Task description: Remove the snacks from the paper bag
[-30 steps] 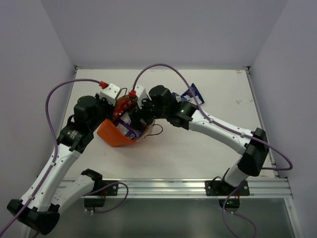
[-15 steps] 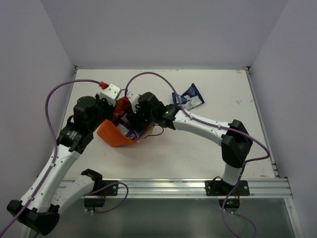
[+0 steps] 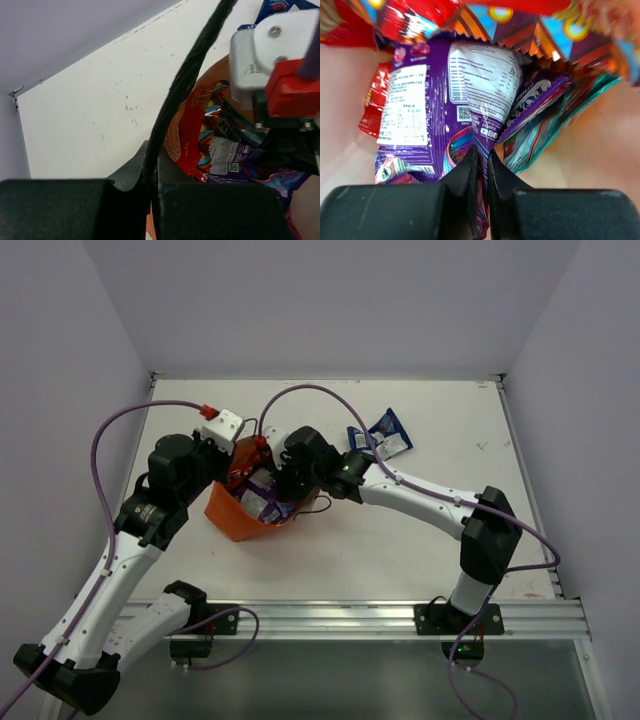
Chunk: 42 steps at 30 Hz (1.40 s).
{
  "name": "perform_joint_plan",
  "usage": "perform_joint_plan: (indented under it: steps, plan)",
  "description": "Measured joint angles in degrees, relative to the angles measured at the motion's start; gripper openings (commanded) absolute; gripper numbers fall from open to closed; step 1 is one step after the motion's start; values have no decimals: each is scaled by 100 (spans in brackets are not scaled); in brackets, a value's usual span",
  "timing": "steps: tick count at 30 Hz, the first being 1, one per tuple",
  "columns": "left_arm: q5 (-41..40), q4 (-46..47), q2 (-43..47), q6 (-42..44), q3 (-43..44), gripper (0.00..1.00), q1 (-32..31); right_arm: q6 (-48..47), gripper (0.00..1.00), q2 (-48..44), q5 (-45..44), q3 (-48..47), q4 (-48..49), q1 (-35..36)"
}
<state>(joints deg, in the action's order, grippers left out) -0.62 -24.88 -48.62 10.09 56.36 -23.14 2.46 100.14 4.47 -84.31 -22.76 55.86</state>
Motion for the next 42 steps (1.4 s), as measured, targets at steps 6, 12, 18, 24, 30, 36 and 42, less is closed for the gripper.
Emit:
perform_joint_plan:
  steps: [6,12,18,24,30,36,42]
  plan:
    - [-22,-125,-37,-4,0,0,0,-31,0,-433,-9,-214,-501,13]
    - [2,-247,-90,-11,0,0,-15,-90,0,-721,-26,-774,-890,13]
    - [-4,-219,-96,-11,0,0,-13,-92,0,-695,20,-966,-820,13]
    - [-4,-219,-92,-11,0,0,-13,55,34,-553,35,-721,-623,13]
    - [-2,-216,-85,-9,0,0,-15,229,66,-516,92,-426,-483,13]
    - [-2,-216,-85,-7,0,0,-15,247,71,-527,83,-404,-472,17]
    - [-2,-216,-85,-4,0,0,-15,120,72,-531,81,-505,-509,26]
